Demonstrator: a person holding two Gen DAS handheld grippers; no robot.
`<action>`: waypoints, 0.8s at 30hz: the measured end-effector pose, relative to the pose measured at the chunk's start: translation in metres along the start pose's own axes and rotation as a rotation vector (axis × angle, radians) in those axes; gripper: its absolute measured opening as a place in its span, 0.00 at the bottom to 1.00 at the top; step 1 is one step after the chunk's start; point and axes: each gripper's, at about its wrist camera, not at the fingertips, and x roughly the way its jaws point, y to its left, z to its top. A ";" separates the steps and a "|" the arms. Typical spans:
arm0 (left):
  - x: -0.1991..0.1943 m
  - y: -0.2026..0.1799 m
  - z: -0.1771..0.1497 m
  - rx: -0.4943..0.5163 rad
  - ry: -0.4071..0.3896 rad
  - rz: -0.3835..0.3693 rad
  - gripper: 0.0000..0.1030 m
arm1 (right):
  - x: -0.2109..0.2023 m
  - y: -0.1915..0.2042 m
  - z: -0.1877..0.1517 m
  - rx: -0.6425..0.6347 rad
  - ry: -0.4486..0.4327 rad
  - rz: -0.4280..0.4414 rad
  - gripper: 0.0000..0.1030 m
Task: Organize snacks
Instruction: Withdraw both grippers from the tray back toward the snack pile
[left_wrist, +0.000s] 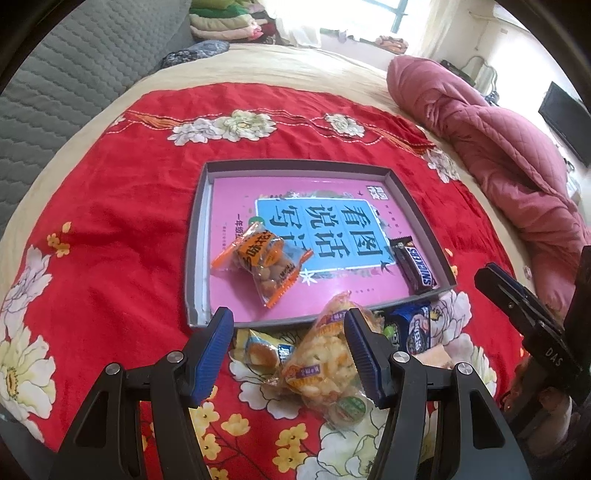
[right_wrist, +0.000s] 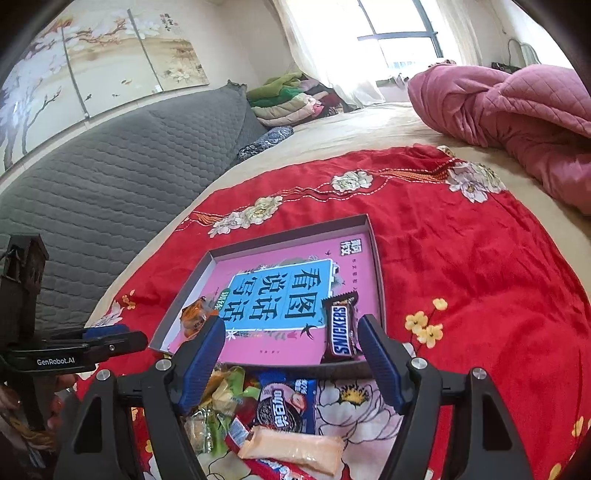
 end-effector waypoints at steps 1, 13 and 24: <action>0.000 -0.001 -0.001 0.003 0.000 0.000 0.62 | -0.001 -0.001 -0.001 0.005 0.001 -0.005 0.72; 0.006 -0.005 -0.012 0.029 0.030 -0.031 0.62 | -0.012 -0.005 -0.022 0.046 0.060 -0.026 0.75; 0.010 -0.007 -0.022 0.044 0.053 -0.046 0.62 | -0.008 0.003 -0.038 0.009 0.137 -0.064 0.76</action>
